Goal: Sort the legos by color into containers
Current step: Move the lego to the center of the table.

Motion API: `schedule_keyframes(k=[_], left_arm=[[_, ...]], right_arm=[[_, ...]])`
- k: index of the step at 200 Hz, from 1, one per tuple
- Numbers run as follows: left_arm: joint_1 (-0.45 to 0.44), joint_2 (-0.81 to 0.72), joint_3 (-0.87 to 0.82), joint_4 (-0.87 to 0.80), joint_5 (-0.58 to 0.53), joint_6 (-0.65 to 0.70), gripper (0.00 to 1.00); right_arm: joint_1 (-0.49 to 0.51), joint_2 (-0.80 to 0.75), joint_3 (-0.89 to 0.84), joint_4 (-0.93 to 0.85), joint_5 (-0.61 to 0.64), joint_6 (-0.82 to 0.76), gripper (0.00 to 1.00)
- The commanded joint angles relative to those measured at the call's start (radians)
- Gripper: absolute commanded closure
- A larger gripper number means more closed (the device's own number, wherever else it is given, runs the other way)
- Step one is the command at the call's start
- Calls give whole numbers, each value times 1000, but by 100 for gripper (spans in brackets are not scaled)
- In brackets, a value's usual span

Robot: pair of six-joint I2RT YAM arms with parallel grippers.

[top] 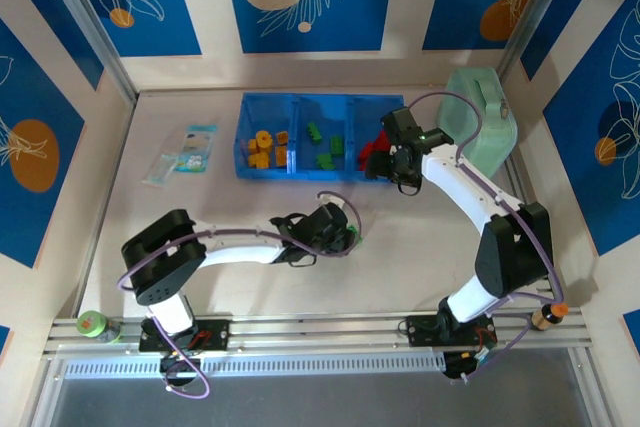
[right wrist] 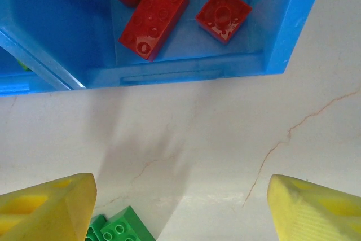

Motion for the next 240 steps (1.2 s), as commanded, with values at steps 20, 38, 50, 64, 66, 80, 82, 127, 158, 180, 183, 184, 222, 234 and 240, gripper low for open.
schedule_keyframes(k=[20,38,50,64,66,80,82,127,158,180,183,184,222,234,240], left_arm=[[38,52,35,-77,12,3,40],[52,64,42,-98,13,12,40],[63,73,46,-113,13,17,40],[76,77,46,-129,16,20,40],[77,77,46,-131,15,20,40],[90,65,38,-146,6,20,41],[92,62,36,-148,4,20,41],[189,-44,-48,-162,-8,3,41],[187,-116,-30,-206,-44,40,36],[173,-108,-5,-222,-28,19,26],[172,-104,-4,-220,-23,13,25],[171,-103,-4,-219,-21,12,25],[163,-40,9,-210,-10,-84,25],[163,-17,17,-208,-10,-104,26],[163,-6,21,-205,-8,-109,26]], right_arm=[[-10,-60,-32,24,-29,17,20],[-12,-77,-43,28,-32,18,20],[-14,-86,-50,30,-34,19,20],[-16,-95,-55,31,-35,21,20],[-17,-97,-57,32,-35,21,20],[-18,-107,-63,32,-35,23,20],[-18,-108,-64,34,-35,23,20],[-14,-123,-82,36,-48,30,20],[-6,-136,-96,41,-43,38,21],[-3,-139,-101,48,-49,48,21],[-3,-139,-101,49,-49,48,21],[-2,-138,-102,48,-49,48,21],[3,-136,-111,48,-44,46,21],[3,-136,-117,48,-42,46,20],[3,-135,-119,48,-41,46,21]])
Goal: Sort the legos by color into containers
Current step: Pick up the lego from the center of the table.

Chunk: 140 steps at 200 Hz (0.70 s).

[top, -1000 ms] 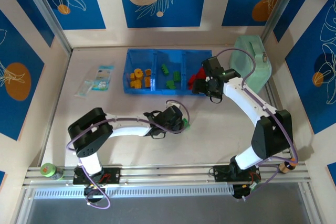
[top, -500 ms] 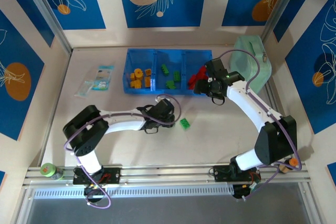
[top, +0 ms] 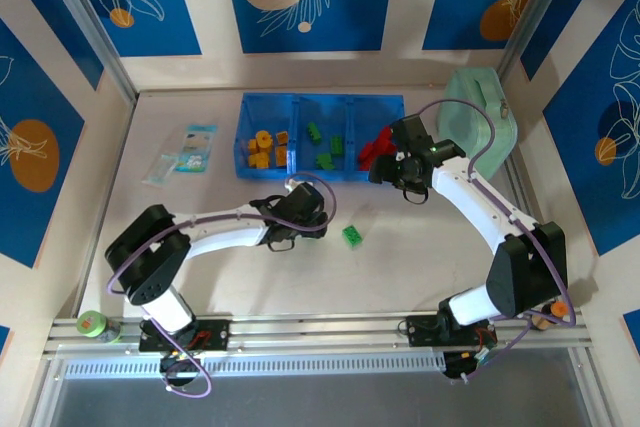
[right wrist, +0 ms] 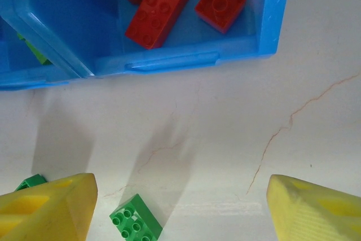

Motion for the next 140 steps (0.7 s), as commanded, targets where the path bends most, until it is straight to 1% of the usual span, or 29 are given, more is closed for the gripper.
schedule_keyframes(k=[1,31,61,70,85,108,140], left_arm=[[-5,52,32,-25,11,-63,26],[-5,99,73,-54,0,-71,27],[-4,132,109,-58,9,-44,29],[-4,139,120,-59,12,-32,32],[-3,150,141,-69,14,-14,41],[-3,167,178,-107,20,12,53],[-3,170,181,-116,19,33,65]], right_arm=[[7,-24,-23,6,-12,12,21],[7,-28,-32,6,-8,14,21],[5,-32,-39,11,-8,14,20],[5,-33,-41,10,-8,15,20],[4,-35,-45,10,-7,12,21],[-2,-45,-53,11,-6,12,20],[-10,-62,-71,18,-11,17,21]])
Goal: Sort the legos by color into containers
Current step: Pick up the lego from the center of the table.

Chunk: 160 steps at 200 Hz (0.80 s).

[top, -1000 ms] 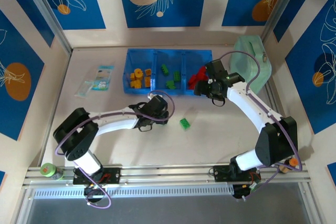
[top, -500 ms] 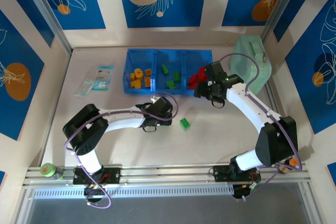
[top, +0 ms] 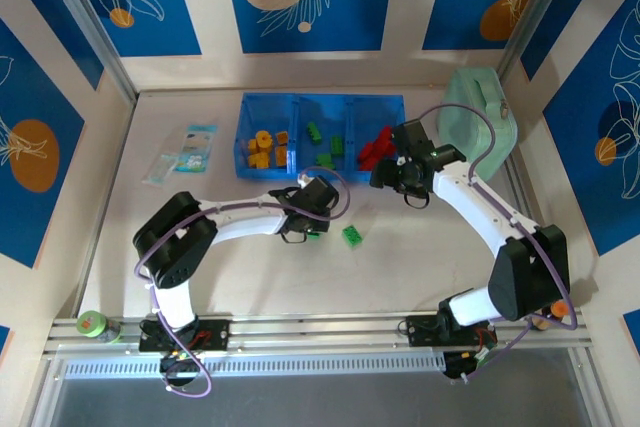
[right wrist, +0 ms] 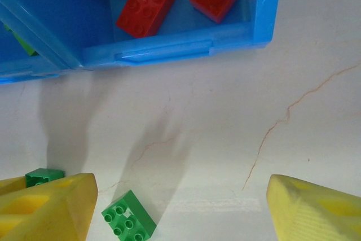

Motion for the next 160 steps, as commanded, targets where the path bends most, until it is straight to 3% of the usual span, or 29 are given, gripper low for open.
schedule_keyframes(k=[1,32,67,91,130,160], left_arm=[[-3,16,21,-52,9,32,65],[-3,26,26,-70,7,45,68],[-5,39,34,-94,11,48,53],[-6,50,33,-90,16,45,52],[-8,51,48,-101,6,54,66],[3,18,79,-123,-26,83,71]], right_arm=[[-7,-37,-23,2,-11,16,21],[-10,-44,-41,7,-14,21,21],[-12,-54,-54,13,-16,25,21],[-13,-56,-61,21,-16,28,21],[-16,-64,-68,19,-13,30,21],[-16,-83,-77,19,-14,35,21]])
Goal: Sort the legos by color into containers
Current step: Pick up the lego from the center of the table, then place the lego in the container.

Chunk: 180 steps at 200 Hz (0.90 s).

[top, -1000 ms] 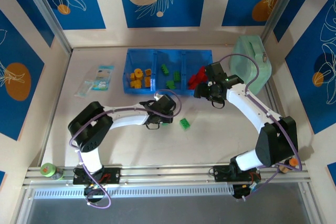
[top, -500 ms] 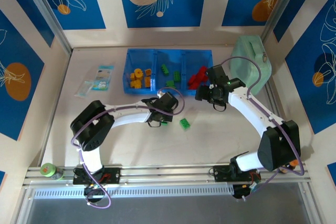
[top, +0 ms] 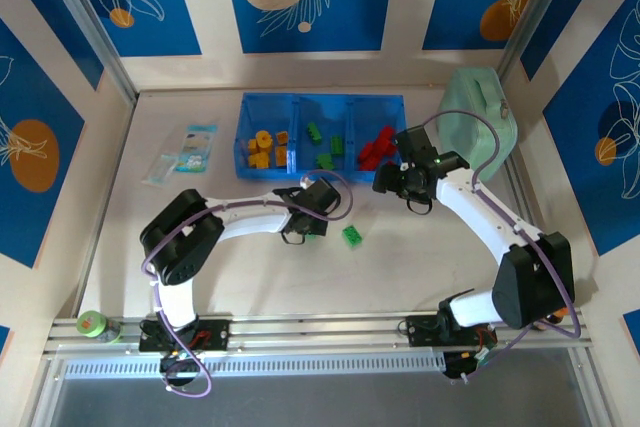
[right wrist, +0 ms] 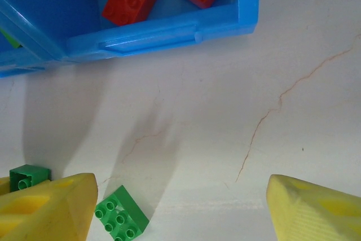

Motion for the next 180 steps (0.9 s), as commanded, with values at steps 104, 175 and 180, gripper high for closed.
schedule_keyframes(k=[104,175,180], left_arm=[[205,111,520,-142,19,205,71],[262,225,792,-191,13,288,23],[259,204,767,-171,15,289,23]], right_arm=[[46,-143,-145,6,-42,50,22],[150,-167,-193,1,-22,66,21],[158,-166,-198,3,-21,65,21]])
